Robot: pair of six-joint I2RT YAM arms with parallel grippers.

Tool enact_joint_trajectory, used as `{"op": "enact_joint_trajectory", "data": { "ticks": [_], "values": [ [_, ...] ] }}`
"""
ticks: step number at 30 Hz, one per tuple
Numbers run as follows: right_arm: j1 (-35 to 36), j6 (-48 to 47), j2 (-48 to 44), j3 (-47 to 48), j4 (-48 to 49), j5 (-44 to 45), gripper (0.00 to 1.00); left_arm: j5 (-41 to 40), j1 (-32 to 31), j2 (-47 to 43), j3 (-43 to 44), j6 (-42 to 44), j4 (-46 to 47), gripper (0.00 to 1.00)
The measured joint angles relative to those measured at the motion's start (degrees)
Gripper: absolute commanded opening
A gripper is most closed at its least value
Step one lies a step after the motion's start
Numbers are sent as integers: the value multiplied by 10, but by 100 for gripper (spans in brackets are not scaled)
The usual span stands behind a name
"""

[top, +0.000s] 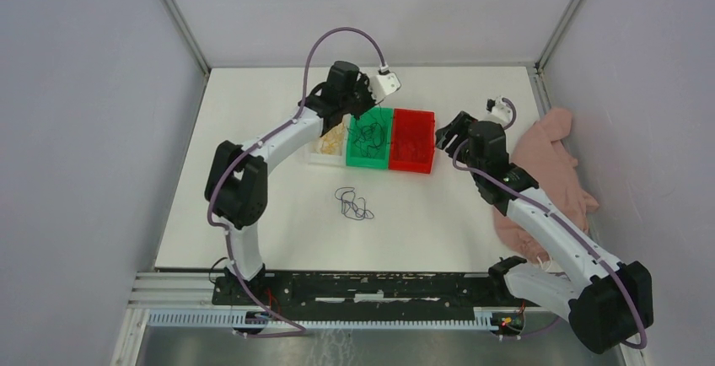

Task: Untangle the cables
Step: Place the cable in the bin.

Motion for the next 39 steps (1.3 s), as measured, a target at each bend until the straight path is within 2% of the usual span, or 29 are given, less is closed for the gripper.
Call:
{"op": "enact_joint_trajectory", "data": {
  "ticks": [5, 13, 17, 19, 24, 26, 28, 29, 32, 37, 39],
  "values": [
    [-3, 3, 0, 0, 0, -2, 67, -22, -5, 35, 33, 56, -60, 3],
    [-11, 2, -14, 0, -1, -3, 67, -54, -32, 79, 56, 117, -97, 3],
    [-15, 2, -15, 0, -2, -3, 67, -74, -43, 128, 106, 133, -120, 3],
    [-17, 2, -16, 0, -5, -3, 67, -85, -45, 146, 122, 143, -123, 10],
    [-24, 2, -20, 0, -9, -5, 67, -108, -43, 156, 125, 167, -127, 33],
    [-25, 2, -22, 0, -10, -8, 67, -113, -42, 156, 125, 177, -124, 50],
    [-27, 3, -22, 0, -10, -13, 67, -113, -41, 156, 125, 188, -125, 74],
    [-27, 3, -22, 0, -10, -15, 68, -113, -40, 156, 125, 191, -126, 81],
    [-27, 3, -22, 0, -12, -19, 67, -100, -38, 156, 132, 192, -148, 84],
    [-27, 3, -22, 0, -22, -29, 67, -56, -36, 154, 193, 187, -220, 87],
    [-27, 5, -21, 0, -24, -33, 67, -37, -36, 145, 219, 184, -244, 92]
  ]
}}
